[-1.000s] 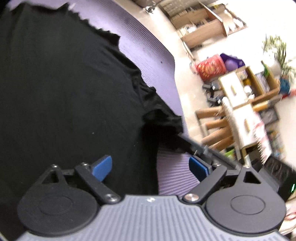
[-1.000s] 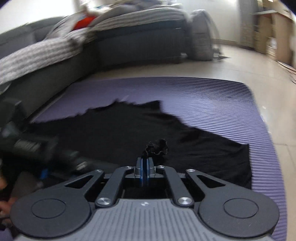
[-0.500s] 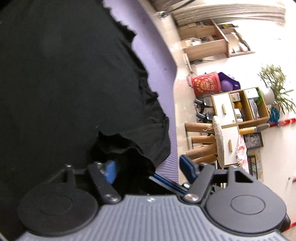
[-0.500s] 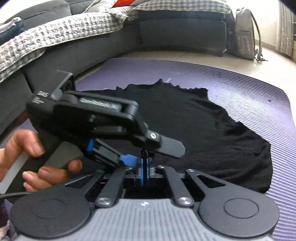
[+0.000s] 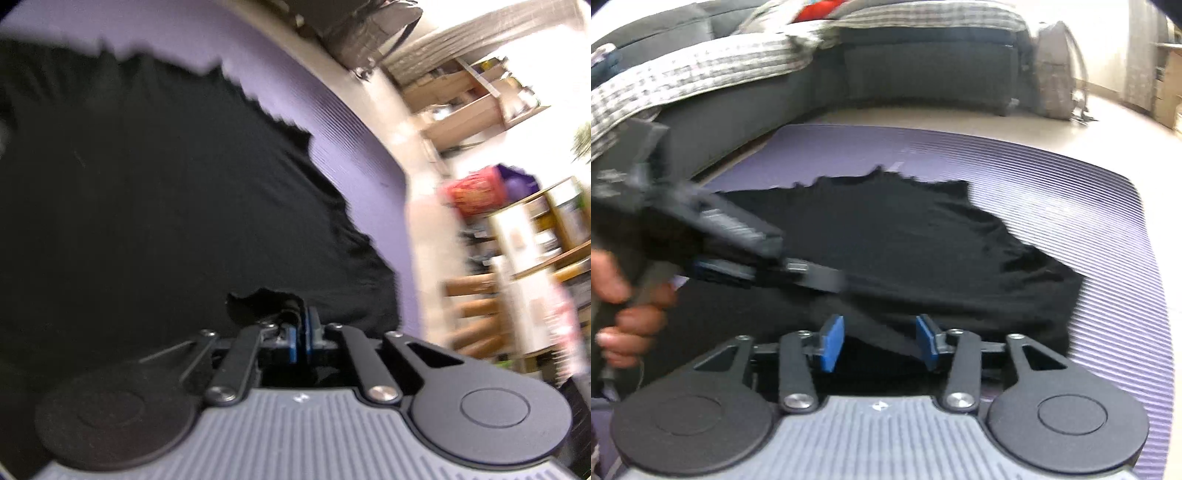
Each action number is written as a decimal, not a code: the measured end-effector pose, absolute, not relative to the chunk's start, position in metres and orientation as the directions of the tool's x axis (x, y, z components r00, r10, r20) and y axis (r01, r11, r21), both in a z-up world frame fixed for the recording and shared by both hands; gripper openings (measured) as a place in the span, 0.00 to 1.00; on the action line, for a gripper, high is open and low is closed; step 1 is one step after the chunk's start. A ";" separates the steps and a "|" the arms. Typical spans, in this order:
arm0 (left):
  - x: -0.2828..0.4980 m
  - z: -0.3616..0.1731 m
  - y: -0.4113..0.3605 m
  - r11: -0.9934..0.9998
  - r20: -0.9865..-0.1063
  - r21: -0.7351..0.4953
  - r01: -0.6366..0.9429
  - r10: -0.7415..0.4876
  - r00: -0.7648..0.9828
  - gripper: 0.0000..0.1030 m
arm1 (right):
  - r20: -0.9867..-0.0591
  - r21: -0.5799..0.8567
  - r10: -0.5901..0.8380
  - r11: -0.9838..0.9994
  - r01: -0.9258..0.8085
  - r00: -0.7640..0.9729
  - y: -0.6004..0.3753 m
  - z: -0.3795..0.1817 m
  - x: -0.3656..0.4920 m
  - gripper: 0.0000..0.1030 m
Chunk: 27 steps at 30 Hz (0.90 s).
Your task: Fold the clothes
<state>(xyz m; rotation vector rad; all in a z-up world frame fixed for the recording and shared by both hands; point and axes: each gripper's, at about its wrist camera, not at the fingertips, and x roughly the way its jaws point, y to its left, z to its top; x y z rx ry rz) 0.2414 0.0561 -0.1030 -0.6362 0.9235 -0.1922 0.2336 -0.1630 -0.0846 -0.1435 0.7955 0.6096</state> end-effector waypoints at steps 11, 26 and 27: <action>0.210 -0.066 0.076 0.932 -0.797 -0.306 -0.193 -0.140 0.588 0.03 | -0.742 -0.020 0.330 0.859 -0.511 0.584 -0.176 -0.100 0.236 0.50; 0.181 -0.068 0.118 0.961 -0.821 -0.116 -0.252 0.051 0.569 0.04 | -0.732 0.058 0.297 0.924 -0.378 0.613 -0.196 -0.112 0.258 0.51; 0.181 -0.070 0.121 0.956 -0.820 -0.111 -0.271 0.066 0.569 0.04 | -0.735 0.052 0.291 0.925 -0.377 0.612 -0.196 -0.114 0.258 0.51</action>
